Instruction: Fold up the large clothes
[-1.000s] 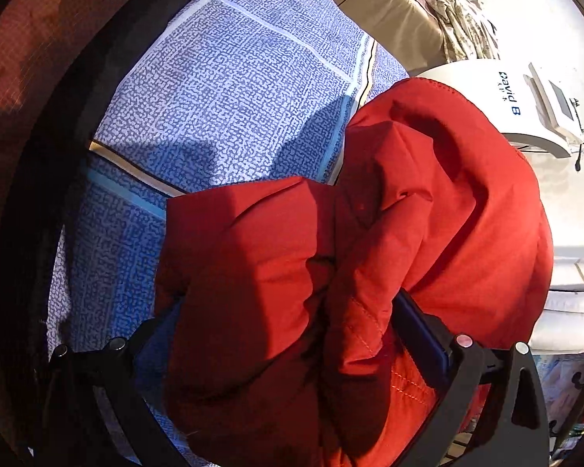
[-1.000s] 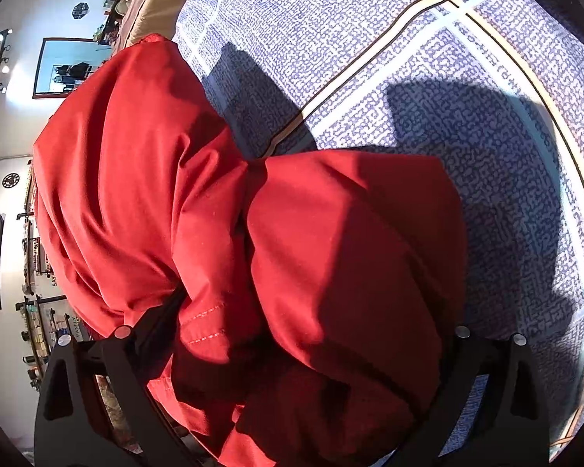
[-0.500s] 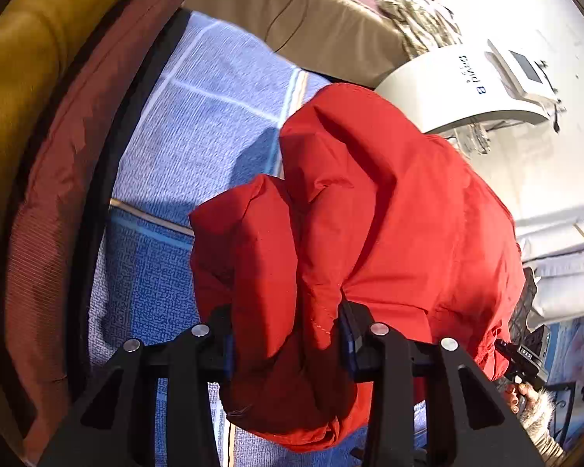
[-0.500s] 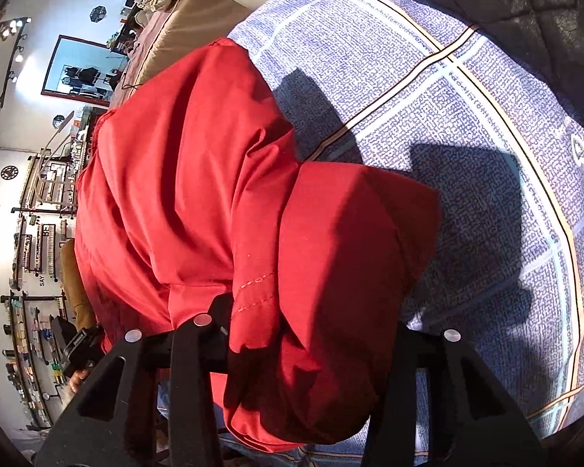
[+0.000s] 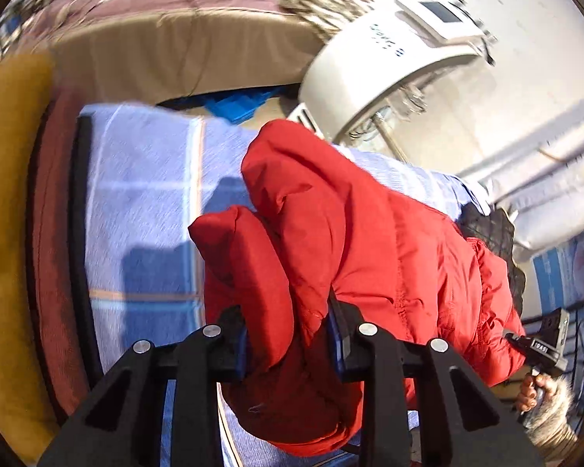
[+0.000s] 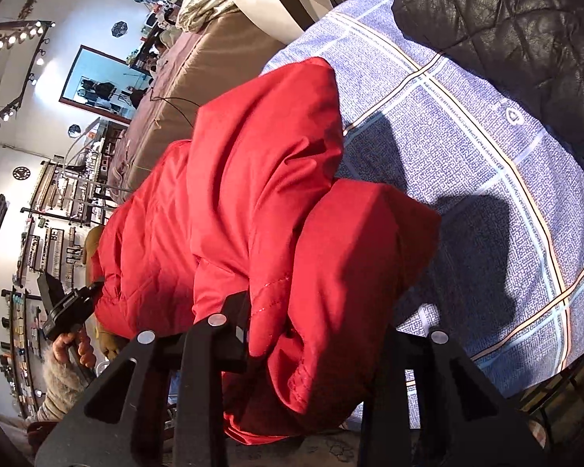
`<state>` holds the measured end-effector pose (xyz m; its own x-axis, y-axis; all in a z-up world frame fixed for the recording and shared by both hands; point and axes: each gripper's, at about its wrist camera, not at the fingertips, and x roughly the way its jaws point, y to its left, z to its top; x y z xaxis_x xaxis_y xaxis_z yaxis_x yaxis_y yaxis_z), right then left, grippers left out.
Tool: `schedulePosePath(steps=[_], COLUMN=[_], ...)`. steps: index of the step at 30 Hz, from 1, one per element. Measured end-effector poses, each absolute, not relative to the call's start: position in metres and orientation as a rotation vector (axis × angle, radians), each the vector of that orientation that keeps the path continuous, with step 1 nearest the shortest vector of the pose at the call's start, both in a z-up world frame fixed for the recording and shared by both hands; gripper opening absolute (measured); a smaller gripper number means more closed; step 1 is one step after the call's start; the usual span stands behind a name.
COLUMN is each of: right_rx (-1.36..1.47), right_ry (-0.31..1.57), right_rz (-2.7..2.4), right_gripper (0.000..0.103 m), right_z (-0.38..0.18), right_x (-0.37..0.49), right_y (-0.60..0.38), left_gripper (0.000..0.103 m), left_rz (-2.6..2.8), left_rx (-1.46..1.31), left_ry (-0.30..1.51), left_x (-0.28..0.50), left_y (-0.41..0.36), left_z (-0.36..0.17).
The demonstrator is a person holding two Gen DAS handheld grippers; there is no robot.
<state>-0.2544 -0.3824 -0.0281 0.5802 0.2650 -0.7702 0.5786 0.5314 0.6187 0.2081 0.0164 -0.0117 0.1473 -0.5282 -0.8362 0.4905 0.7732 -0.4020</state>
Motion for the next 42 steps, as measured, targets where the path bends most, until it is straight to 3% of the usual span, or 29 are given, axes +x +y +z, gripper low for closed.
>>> schedulePosePath(steps=[10,18,23,27,32,35,37,39,42], right_rx=[0.872,0.664,0.639,0.715,0.988,1.077,1.218,1.333,1.281], right_ry=[0.795,0.594,0.448,0.378,0.412,0.428,0.306,0.19,0.228], right_rz=[-0.237,-0.43,-0.659,-0.844,-1.009,-1.132,-1.133,-1.097,-1.118], right_gripper=[0.026,0.025,0.026,0.027,0.03,0.031,0.036,0.039,0.046], right_z=[0.088,0.219,0.248,0.219,0.103,0.024,-0.011,-0.035,-0.043], right_x=[-0.271,-0.339,-0.428,-0.504,-0.581,-0.609,-0.637,-0.657,-0.649], right_y=[-0.428,-0.524,-0.57,-0.583,-0.594,-0.589,-0.586,-0.583,-0.583], left_gripper=[0.026,0.026,0.029,0.032,0.034,0.047,0.055,0.061,0.077], left_rz=[-1.004,-1.315,-1.48,-1.524,-1.386,-1.305,-1.298,-1.31,-1.298], left_rx=[0.101,0.165,0.19,0.282,0.539,0.521,0.511,0.516,0.538], left_ry=[1.075,0.826,0.816,0.893,0.942,0.948,0.99,0.99,0.972], left_x=[0.207,0.165,0.124,0.084,0.037,0.051,0.062,0.067,0.07], left_y=[-0.151,-0.387,-0.524,-0.614,-0.675,-0.676,-0.68,-0.685,-0.691], left_z=[0.088,0.203,0.203,0.141,0.009,-0.035,-0.051,-0.056,-0.059])
